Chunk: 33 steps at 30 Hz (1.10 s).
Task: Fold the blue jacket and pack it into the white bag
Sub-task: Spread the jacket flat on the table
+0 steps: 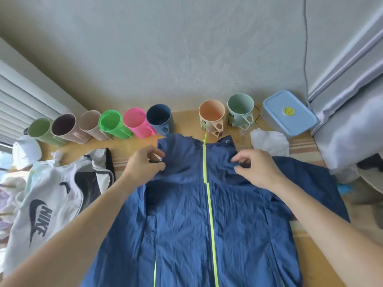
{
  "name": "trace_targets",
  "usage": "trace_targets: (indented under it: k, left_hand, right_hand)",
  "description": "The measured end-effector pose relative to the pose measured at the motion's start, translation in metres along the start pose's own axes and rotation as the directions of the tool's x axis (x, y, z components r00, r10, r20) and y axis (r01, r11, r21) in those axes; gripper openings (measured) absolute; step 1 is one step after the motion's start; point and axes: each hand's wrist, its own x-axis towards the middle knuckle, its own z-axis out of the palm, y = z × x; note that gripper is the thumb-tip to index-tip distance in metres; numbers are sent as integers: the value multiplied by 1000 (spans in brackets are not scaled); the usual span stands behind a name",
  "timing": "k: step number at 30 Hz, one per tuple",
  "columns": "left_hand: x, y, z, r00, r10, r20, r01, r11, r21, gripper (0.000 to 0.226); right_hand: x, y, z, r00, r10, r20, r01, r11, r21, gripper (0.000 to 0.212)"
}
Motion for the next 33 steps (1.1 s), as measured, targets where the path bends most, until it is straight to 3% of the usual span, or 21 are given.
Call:
trace_targets:
  k: [2,3,5,7,8,10,13,15,18,21,23,26,28,31,33]
  left_hand:
    - [-13,-14,-1,968,-115,224,48,957,286,21]
    - [-17,-17,1,935,-174,309,42,920,390,20]
    - [-16,-17,6,936,-206,285,74,907,415,32]
    - [-9,-6,15,967,-195,166,168,973,160,32]
    - [-5,-1,22,960,-239,143,245,969,-26,29]
    - [1,8,37,911,-355,208,406,857,-318,34]
    - [0,10,48,864,-431,259,503,761,-410,61]
    - [-3,11,46,883,-410,230,470,764,-442,43]
    - [-13,28,25,950,-273,154,312,769,-558,12]
    - [-25,51,-11,995,-33,89,86,701,-708,21]
    - [-39,63,-32,991,134,-6,-96,672,-734,30]
    - [-66,61,-53,929,344,-135,-352,715,-604,25]
    - [-80,40,-55,881,457,-124,-464,781,-419,27]
    - [-88,-21,-36,893,450,-7,-448,888,-100,47]
    - [-89,-63,-13,919,375,122,-391,908,149,63]
  right_hand:
    - [-17,10,3,962,89,257,-47,985,-168,6]
    - [-19,13,6,935,148,323,-84,975,-204,17]
    - [-13,13,10,948,209,239,-204,978,-46,40]
    - [2,8,17,947,321,24,-316,916,248,54]
    - [10,6,22,926,377,-14,-348,869,352,64]
    - [22,5,39,897,437,64,-412,778,475,82]
    - [28,5,58,889,436,140,-439,726,529,59]
    - [22,-3,53,910,398,113,-391,737,552,38]
    - [6,-23,26,961,273,39,-240,757,608,27]
    - [-10,-52,-12,984,143,-109,-40,767,640,26]
    - [-24,-65,-32,975,50,-217,100,772,628,23]
    - [-55,-67,-48,938,-127,-324,305,749,589,16]
    - [-76,-48,-42,914,-242,-325,375,811,450,21]
    - [-95,7,-10,960,-217,-176,250,949,194,42]
    - [-99,43,18,994,-86,-68,89,995,35,54]
